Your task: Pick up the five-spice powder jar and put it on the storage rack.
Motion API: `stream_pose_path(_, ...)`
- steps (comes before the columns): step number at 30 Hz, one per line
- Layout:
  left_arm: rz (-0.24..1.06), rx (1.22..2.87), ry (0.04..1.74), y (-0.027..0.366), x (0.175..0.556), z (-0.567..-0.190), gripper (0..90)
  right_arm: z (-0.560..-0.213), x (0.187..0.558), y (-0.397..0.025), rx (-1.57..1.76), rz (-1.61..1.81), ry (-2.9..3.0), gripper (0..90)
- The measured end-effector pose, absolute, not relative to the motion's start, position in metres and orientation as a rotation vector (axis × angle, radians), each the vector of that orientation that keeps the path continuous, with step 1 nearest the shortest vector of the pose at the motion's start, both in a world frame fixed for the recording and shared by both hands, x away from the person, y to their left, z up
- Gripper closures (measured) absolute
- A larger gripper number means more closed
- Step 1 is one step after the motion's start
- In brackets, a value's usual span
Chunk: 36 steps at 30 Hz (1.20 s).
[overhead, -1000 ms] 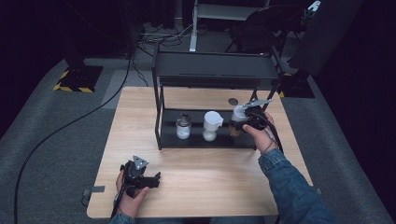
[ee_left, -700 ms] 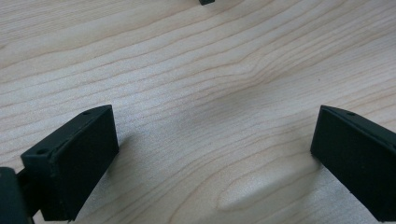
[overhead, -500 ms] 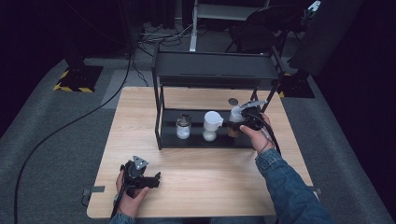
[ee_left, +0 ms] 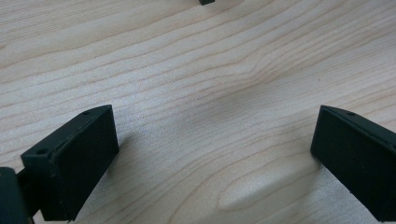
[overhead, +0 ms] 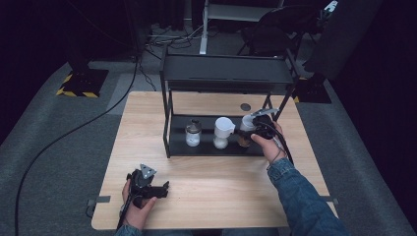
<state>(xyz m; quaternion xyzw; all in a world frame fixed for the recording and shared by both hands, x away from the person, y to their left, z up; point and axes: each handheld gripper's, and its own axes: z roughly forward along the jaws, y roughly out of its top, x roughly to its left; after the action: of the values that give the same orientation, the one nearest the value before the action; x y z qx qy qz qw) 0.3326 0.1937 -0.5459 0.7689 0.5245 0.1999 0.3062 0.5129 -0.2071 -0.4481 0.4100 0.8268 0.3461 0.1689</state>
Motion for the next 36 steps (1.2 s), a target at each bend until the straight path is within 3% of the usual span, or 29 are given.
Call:
stream_pose_path(28,0.529,2.033,1.389,0.194,0.333,-0.546,0.6,-0.461,0.51,-0.209,1.184,0.978,2.36,30.4)
stream_pose_path(36,0.529,2.035,1.388,0.194,0.333,-0.546,0.7,-0.447,0.509,-0.212,1.181,1.005,2.326,17.0)
